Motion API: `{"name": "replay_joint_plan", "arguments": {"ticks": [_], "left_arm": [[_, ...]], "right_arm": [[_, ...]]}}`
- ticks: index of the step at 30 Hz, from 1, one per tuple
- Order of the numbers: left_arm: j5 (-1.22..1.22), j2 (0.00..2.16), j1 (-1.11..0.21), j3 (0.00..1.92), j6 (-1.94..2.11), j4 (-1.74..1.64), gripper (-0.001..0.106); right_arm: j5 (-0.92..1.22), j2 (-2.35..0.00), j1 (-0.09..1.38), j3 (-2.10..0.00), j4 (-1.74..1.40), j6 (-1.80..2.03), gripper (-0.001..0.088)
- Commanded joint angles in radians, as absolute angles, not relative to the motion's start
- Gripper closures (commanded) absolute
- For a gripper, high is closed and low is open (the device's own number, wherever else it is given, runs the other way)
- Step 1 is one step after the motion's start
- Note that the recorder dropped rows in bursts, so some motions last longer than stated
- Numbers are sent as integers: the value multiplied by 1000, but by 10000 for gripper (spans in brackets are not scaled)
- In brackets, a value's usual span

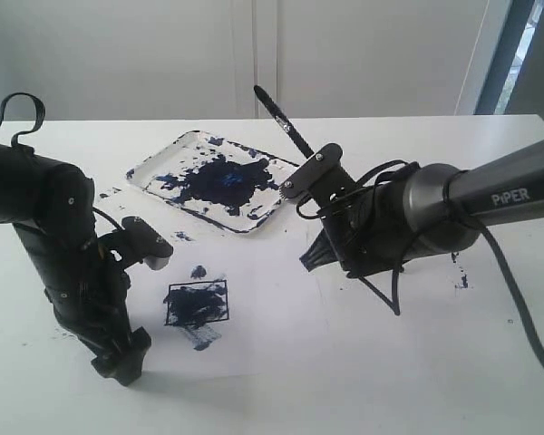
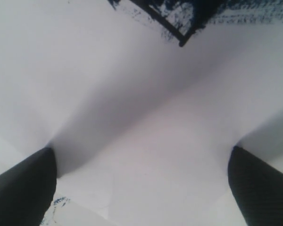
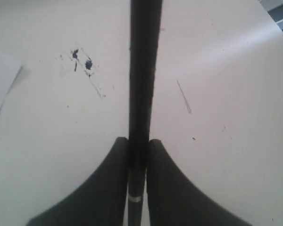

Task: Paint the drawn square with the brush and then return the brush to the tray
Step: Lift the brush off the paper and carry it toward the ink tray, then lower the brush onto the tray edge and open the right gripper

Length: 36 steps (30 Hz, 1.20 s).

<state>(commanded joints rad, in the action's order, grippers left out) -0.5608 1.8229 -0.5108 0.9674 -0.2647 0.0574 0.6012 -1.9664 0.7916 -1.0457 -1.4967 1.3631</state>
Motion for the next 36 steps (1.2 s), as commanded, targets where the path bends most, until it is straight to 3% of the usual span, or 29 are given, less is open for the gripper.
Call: {"name": "replay_joint_plan", "arguments": {"ticks": [8, 14, 16, 29, 36], "left_arm": [[-530, 1821, -511, 967, -250, 57, 68], [-473, 1769, -511, 967, -185, 33, 68], [-465, 1732, -511, 967, -155, -6, 68], [-464, 1460, -511, 967, 242, -248, 69], [-517, 1439, -511, 967, 247, -260, 69]], "right_arm": [[476, -1968, 792, -1046, -1497, 1363, 830], [470, -1968, 792, -1046, -1495, 1361, 580], [453, -1968, 792, -1046, -1488, 1336, 534], [445, -1933, 792, -1046, -1488, 1341, 532], [444, -1852, 797, -1046, -1472, 1341, 532]]}}
